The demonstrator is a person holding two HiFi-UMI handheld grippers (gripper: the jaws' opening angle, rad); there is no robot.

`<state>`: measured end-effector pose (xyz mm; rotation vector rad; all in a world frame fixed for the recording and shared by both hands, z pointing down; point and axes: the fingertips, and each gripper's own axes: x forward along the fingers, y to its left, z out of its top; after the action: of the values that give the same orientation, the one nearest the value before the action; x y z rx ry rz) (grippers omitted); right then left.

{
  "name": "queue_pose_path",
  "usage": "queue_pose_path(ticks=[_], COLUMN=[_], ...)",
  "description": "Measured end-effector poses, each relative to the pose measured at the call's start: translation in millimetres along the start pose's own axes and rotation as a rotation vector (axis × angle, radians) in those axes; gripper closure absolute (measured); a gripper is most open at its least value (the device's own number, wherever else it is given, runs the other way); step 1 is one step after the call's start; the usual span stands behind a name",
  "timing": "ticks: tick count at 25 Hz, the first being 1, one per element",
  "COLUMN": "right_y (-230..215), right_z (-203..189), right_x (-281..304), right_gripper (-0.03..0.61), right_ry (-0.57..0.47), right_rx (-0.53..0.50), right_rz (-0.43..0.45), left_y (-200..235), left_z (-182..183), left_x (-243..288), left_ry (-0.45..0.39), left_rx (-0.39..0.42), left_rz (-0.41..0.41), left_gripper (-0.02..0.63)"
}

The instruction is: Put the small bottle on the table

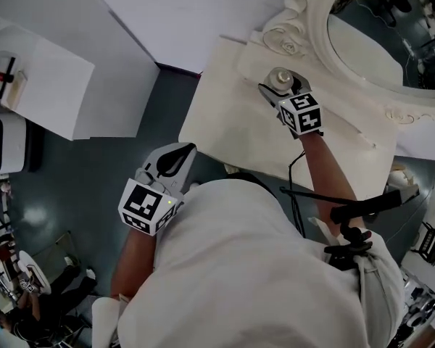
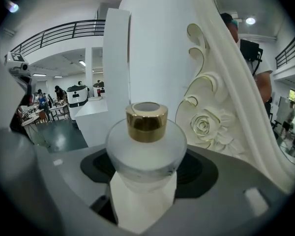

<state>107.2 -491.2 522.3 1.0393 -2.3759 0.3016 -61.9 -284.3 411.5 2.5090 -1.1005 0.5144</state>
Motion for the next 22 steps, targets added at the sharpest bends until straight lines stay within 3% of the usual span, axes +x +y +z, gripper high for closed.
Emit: queue_pose_path(ticks=[9,22], right_y=[-33.1,-50.4], right_z=[2.0,-6.9], right_x=[60.7,99.0], right_gripper=[0.244,0.244], right_ry=[0.023,0.039], right_rx=[0.001,-0.011], right_rz=[0.028,0.035], left_y=[15.5,22.1], left_z=[6.0,8.3], left_x=[12.5,25.7], left_ry=[0.043,0.076], left_rx=[-0.068,-0.107], left_rz=[0.105,0.164], left_gripper=[0.611,0.611])
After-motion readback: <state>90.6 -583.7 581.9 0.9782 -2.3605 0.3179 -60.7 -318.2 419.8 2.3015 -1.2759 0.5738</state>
